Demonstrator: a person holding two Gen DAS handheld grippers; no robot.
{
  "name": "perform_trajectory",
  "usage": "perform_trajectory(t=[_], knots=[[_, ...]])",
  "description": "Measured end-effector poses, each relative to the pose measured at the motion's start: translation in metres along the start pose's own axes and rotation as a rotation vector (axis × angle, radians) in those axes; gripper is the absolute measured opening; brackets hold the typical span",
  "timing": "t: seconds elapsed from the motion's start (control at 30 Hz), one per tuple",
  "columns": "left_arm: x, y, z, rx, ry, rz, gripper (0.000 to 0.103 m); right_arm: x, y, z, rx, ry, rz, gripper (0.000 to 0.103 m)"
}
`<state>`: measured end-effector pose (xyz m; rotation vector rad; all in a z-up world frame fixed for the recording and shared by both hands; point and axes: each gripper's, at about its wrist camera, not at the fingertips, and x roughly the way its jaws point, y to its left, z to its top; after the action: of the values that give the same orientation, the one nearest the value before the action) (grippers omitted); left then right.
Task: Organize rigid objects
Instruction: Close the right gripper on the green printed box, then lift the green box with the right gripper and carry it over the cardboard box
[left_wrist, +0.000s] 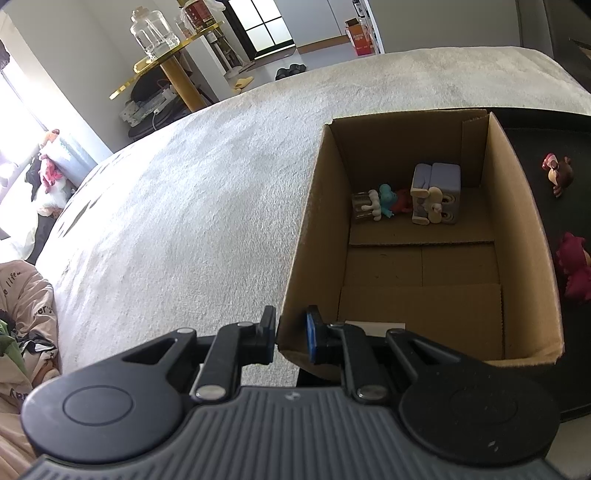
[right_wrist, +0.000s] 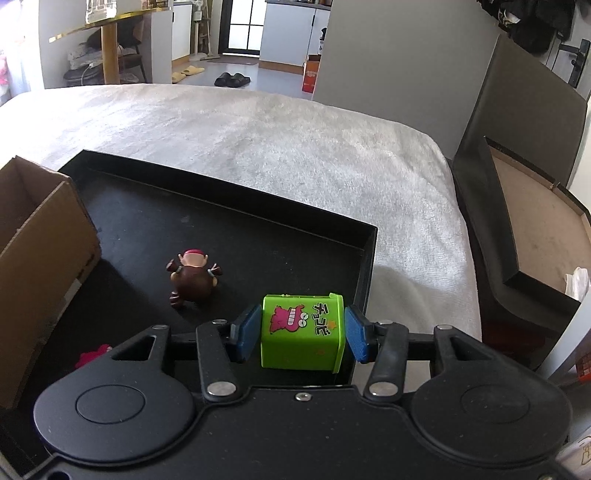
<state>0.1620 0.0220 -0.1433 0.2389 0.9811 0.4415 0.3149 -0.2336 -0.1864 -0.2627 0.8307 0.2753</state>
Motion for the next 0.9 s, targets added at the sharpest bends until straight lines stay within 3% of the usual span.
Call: perform_trajectory(t=[0.9], knots=[[-0.002, 0.016, -0.001, -0.070, -0.017, -0.075, 0.013, -0.065, 0.045, 0.033, -0.103, -0.107, 0.007, 0.048]])
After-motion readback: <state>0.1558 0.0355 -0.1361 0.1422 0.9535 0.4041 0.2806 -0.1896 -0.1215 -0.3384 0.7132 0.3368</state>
